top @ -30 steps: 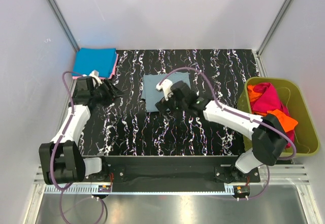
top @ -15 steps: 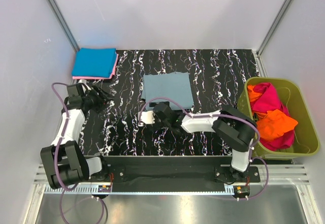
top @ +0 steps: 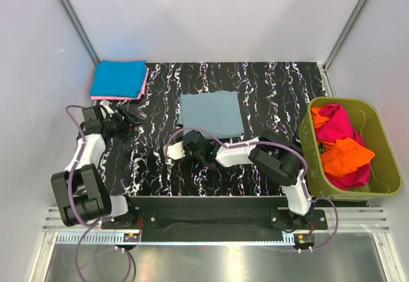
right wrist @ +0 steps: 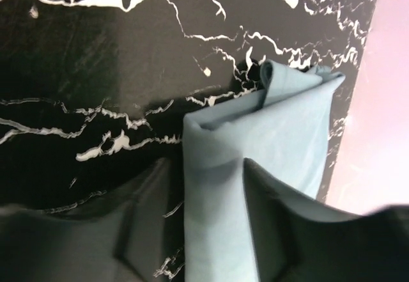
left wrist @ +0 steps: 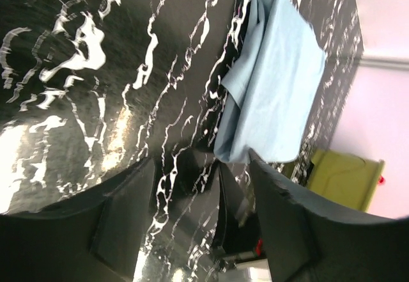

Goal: Fold and stack the t-shirts
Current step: Neatly place the folded tshirt to the corner

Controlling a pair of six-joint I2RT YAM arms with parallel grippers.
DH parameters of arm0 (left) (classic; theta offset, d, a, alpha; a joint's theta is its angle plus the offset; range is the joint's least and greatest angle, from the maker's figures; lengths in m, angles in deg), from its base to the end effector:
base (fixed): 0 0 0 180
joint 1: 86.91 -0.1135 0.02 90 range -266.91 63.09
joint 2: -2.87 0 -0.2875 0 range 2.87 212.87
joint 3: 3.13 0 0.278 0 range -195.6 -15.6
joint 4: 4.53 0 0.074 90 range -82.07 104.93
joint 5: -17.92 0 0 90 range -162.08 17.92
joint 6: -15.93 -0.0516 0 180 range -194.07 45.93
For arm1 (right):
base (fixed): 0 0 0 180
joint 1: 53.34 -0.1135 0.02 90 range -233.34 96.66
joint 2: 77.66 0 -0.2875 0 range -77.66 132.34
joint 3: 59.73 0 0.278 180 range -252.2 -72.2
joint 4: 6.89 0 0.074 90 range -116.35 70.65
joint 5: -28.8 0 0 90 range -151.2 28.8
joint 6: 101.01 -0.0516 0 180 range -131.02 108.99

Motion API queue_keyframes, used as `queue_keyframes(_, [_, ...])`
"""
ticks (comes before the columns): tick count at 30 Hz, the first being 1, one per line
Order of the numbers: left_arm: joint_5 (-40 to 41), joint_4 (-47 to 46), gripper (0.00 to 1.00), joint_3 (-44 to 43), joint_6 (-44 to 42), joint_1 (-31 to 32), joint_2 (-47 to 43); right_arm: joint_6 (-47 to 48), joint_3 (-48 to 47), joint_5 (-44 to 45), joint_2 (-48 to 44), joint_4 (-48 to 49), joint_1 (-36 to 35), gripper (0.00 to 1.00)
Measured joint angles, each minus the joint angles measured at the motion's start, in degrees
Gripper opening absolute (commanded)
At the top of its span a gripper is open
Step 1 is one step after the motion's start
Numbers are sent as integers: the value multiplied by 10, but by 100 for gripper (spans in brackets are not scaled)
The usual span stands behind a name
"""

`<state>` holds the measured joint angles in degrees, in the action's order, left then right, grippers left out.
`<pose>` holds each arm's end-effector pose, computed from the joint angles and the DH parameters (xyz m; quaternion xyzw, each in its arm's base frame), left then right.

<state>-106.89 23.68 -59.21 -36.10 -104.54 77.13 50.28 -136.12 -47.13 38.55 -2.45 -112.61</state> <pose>0.2819 0.0587 0.2192 -0.3149 0.8355 -0.3359 0.2998 0.2467 0.3904 0.1216 -0.7380 0.4860 -0.1168 0.4534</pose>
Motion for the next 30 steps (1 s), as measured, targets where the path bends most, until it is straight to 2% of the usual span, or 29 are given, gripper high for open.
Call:
queue_keyframes(8, [-66, -34, 82, -2, 4, 7, 93, -1, -34, 0, 28, -28, 0, 17])
queue_keyframes(13, [-77, -85, 90, -3, 35, 42, 124, -7, -42, 0, 27, -41, 1, 0])
queue_keyframes(20, [-70, -233, 95, -6, 113, 111, 172, -14, -42, -4, 2, -73, 13, 0])
queue_keyframes(30, [-57, -347, 94, -56, 188, 181, 306, -29, -43, -24, -58, -87, 51, 0])
